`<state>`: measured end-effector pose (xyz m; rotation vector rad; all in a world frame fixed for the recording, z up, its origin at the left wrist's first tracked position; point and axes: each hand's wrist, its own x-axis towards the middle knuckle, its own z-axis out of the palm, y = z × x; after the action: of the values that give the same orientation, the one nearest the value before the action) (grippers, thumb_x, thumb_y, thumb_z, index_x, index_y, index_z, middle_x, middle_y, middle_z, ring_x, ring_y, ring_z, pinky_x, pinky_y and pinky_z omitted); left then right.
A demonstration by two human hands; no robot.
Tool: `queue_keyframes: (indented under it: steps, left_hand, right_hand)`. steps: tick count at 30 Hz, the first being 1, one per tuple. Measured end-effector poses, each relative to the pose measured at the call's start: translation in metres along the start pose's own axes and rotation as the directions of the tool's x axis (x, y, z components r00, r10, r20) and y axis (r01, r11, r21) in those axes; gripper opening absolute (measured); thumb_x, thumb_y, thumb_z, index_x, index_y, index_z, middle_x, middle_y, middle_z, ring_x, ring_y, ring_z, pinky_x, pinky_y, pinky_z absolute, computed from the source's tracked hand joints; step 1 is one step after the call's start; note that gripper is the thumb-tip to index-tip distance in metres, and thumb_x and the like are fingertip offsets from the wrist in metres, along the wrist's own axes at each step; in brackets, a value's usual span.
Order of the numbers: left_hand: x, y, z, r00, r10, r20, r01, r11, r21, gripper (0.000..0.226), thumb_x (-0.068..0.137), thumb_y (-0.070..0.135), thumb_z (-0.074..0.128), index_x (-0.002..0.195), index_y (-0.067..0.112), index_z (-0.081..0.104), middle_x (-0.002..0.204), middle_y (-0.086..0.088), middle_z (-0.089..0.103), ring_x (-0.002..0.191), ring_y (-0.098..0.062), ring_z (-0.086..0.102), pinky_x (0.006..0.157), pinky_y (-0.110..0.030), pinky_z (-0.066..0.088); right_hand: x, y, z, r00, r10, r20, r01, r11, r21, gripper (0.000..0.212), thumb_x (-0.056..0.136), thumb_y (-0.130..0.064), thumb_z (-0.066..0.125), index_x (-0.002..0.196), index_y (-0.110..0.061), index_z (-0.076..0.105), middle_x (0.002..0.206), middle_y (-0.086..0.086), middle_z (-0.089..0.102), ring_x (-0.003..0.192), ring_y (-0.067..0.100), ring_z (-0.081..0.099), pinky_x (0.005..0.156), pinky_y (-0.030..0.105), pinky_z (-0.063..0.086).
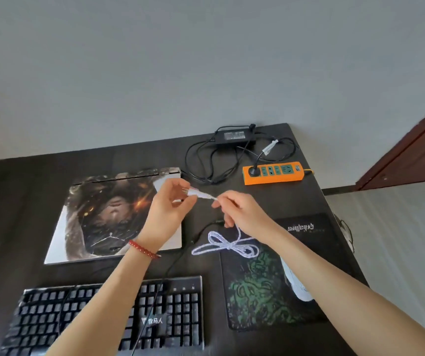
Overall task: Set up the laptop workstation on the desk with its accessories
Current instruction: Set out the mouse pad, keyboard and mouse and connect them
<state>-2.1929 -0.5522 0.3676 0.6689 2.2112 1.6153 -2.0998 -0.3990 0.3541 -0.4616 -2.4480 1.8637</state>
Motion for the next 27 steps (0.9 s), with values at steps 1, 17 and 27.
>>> queue_keyframes:
  steps: [1, 17, 27]
  left_hand:
    - [0.006, 0.000, -0.004, 1.000, 0.000, -0.028, -0.001, 1.000, -0.013, 0.027, 0.084, 0.005, 0.062, 0.104, 0.021, 0.051, 0.100, 0.004, 0.060, 0.086, 0.001, 0.059, 0.078, -0.012, 0.047]
    - [-0.003, -0.140, 0.029, 0.878, -0.259, 0.403, -0.269, 0.428, 0.863, 0.049, 0.094, 0.033, 0.037, 0.141, 0.018, 0.029, 0.144, 0.002, 0.039, 0.134, -0.022, 0.025, 0.104, -0.039, 0.023]
    - [0.015, -0.162, 0.062, 0.852, -0.217, 0.476, -0.340, 0.461, 0.819, 0.054, 0.087, 0.009, 0.050, 0.139, 0.020, 0.036, 0.124, -0.007, 0.050, 0.115, -0.027, 0.044, 0.101, -0.039, 0.027]
  right_hand:
    - [0.010, -0.009, -0.002, 0.996, -0.011, -0.089, 0.014, 0.999, 0.039, 0.021, 0.098, -0.013, 0.037, 0.092, -0.009, 0.057, 0.056, 0.000, 0.044, 0.045, 0.009, 0.044, 0.058, 0.029, 0.044]
    - [0.079, 0.063, -0.006, 0.856, 0.426, -0.292, -0.500, 0.827, -0.257, 0.035, 0.095, -0.013, 0.033, 0.129, -0.010, 0.041, 0.106, 0.012, 0.055, 0.087, 0.026, 0.054, 0.073, 0.036, 0.045]
    - [0.095, 0.093, -0.013, 0.950, 0.137, -0.280, -0.312, 0.428, -0.848, 0.030, 0.099, -0.032, 0.033, 0.110, -0.012, 0.053, 0.096, 0.010, 0.067, 0.087, 0.032, 0.062, 0.063, 0.033, 0.038]
